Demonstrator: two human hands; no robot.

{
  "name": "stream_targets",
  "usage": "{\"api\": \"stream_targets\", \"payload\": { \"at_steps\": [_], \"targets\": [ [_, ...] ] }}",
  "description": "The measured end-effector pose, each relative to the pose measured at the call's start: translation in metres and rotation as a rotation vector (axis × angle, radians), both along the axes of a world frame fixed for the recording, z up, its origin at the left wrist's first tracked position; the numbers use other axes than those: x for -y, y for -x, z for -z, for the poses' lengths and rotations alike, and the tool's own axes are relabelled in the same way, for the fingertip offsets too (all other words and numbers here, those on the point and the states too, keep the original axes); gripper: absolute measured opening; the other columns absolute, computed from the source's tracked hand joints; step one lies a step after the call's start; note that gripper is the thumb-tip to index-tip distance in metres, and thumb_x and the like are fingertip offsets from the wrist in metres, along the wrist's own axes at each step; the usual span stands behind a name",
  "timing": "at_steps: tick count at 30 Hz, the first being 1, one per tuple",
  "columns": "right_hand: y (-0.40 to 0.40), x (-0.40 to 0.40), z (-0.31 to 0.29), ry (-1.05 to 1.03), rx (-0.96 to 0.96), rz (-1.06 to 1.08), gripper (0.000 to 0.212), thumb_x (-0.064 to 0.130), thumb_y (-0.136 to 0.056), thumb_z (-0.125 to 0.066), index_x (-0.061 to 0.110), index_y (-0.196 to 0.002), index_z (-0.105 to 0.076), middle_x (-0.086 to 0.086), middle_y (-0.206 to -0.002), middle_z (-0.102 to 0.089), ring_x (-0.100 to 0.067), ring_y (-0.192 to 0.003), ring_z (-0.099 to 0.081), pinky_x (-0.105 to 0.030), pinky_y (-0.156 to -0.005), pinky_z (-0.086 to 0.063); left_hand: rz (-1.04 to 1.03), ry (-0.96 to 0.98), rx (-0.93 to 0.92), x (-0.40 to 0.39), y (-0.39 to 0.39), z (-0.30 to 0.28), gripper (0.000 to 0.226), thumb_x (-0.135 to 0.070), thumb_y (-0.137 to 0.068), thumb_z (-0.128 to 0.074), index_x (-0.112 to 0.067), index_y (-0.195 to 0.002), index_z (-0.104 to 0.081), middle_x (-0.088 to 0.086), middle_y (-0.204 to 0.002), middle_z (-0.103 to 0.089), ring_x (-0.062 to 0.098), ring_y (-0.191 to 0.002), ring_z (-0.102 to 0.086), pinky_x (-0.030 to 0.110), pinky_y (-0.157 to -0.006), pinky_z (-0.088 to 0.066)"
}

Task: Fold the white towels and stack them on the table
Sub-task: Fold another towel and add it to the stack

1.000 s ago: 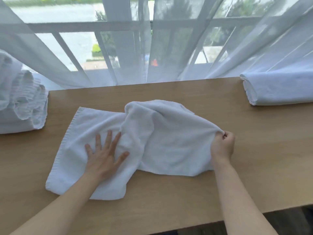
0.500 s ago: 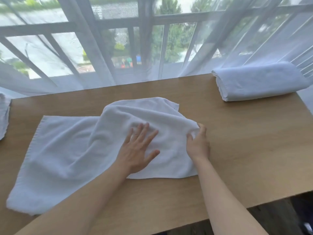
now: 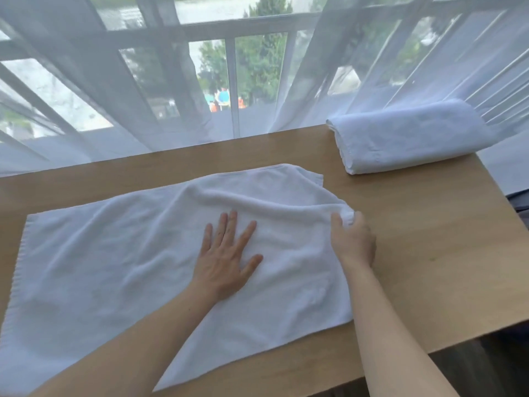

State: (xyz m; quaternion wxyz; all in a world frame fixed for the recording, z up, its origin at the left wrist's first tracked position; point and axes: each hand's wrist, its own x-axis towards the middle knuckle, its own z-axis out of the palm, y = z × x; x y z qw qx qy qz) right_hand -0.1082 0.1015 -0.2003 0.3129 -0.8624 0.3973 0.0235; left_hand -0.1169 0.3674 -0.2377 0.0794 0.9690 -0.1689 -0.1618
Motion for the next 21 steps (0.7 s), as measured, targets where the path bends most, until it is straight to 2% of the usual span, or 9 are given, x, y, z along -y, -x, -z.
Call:
{"api": "stream_targets", "payload": {
  "at_steps": [5,7,8,10,12,14,16,19,21],
  "targets": [
    [0.000,0.006,0.007,-0.135,0.128,-0.116,0.035,0.023,-0.100,-0.047,0.020,-0.133,-0.055,0.000,-0.123,-0.065,-0.032,-0.114,-0.057,-0.034,-0.086,-0.040,0.088,0.103,0.057,0.054,-0.028,0.000,0.074,-0.071,-0.093,-0.009,-0.041,-0.159,0.006,0.003,-0.165,0.027,0.020,-0.151,0.028,0.045,-0.124,0.009],
    [0.005,0.016,0.005,-0.215,0.281,-0.061,0.024,0.018,-0.095,-0.048,0.025,-0.110,-0.065,0.014,-0.088,-0.065,-0.022,-0.091,-0.060,-0.033,-0.075,-0.041,0.111,0.113,0.094,0.069,-0.037,0.001,0.072,-0.069,-0.096,-0.013,-0.040,-0.159,0.002,0.003,-0.167,0.020,0.021,-0.152,0.023,0.046,-0.124,0.008],
    [0.009,0.021,0.003,-0.269,0.368,-0.008,0.020,0.017,-0.090,-0.048,0.024,-0.095,-0.066,0.013,-0.071,-0.056,-0.019,-0.074,-0.055,-0.033,-0.067,-0.039,0.122,0.107,0.108,0.072,-0.038,0.003,0.071,-0.068,-0.097,-0.015,-0.039,-0.160,0.001,0.003,-0.168,0.017,0.021,-0.153,0.021,0.047,-0.124,0.006],
    [0.013,0.032,0.000,-0.370,0.457,0.100,0.015,0.019,-0.078,-0.049,0.018,-0.079,-0.063,0.001,-0.064,-0.047,-0.019,-0.062,-0.042,-0.033,-0.058,-0.035,0.136,0.085,0.131,0.072,-0.034,0.010,0.072,-0.067,-0.098,-0.019,-0.037,-0.160,0.000,0.003,-0.168,0.014,0.022,-0.154,0.017,0.052,-0.124,0.002],
    [0.005,0.041,-0.003,-0.447,0.394,0.174,0.019,0.029,-0.073,-0.050,0.013,-0.063,-0.052,-0.002,-0.064,-0.042,-0.021,-0.064,-0.037,-0.036,-0.058,-0.032,0.149,0.067,0.164,0.069,-0.026,0.016,0.073,-0.065,-0.098,-0.023,-0.034,-0.161,-0.001,0.004,-0.169,0.010,0.024,-0.155,0.012,0.055,-0.124,-0.003],
    [-0.015,0.049,-0.005,-0.489,0.204,0.172,0.039,0.045,-0.080,-0.051,0.018,-0.055,-0.039,-0.002,-0.062,-0.040,-0.023,-0.064,-0.037,-0.040,-0.062,-0.034,0.155,0.058,0.173,0.067,-0.024,0.019,0.074,-0.065,-0.099,-0.022,-0.032,-0.161,-0.002,0.006,-0.169,0.005,0.026,-0.156,0.007,0.056,-0.123,-0.006],
    [-0.036,0.052,-0.005,-0.396,0.033,0.074,0.053,0.053,-0.088,-0.052,0.018,-0.052,-0.037,0.000,-0.059,-0.042,-0.025,-0.063,-0.040,-0.037,-0.063,-0.037,0.157,0.057,0.172,0.068,-0.024,0.017,0.074,-0.064,-0.099,-0.023,-0.031,-0.162,-0.003,0.007,-0.170,0.003,0.027,-0.156,0.005,0.057,-0.122,-0.008],
    [-0.064,0.046,-0.002,-0.212,0.013,-0.026,0.046,0.049,-0.089,-0.060,0.019,-0.056,-0.044,0.005,-0.058,-0.049,-0.027,-0.068,-0.049,-0.034,-0.059,-0.037,0.153,0.055,0.166,0.068,-0.024,0.016,0.075,-0.064,-0.098,-0.026,-0.031,-0.162,-0.003,0.007,-0.169,0.004,0.027,-0.156,0.006,0.058,-0.122,-0.007],
    [-0.083,0.040,0.001,-0.182,0.038,-0.081,0.031,0.047,-0.087,-0.063,0.020,-0.071,-0.059,0.002,-0.077,-0.065,-0.026,-0.083,-0.060,-0.031,-0.067,-0.043,0.150,0.054,0.172,0.069,-0.024,0.016,0.076,-0.064,-0.097,-0.027,-0.031,-0.161,-0.003,0.006,-0.169,0.004,0.026,-0.156,0.006,0.058,-0.123,-0.007]
  ]
}}
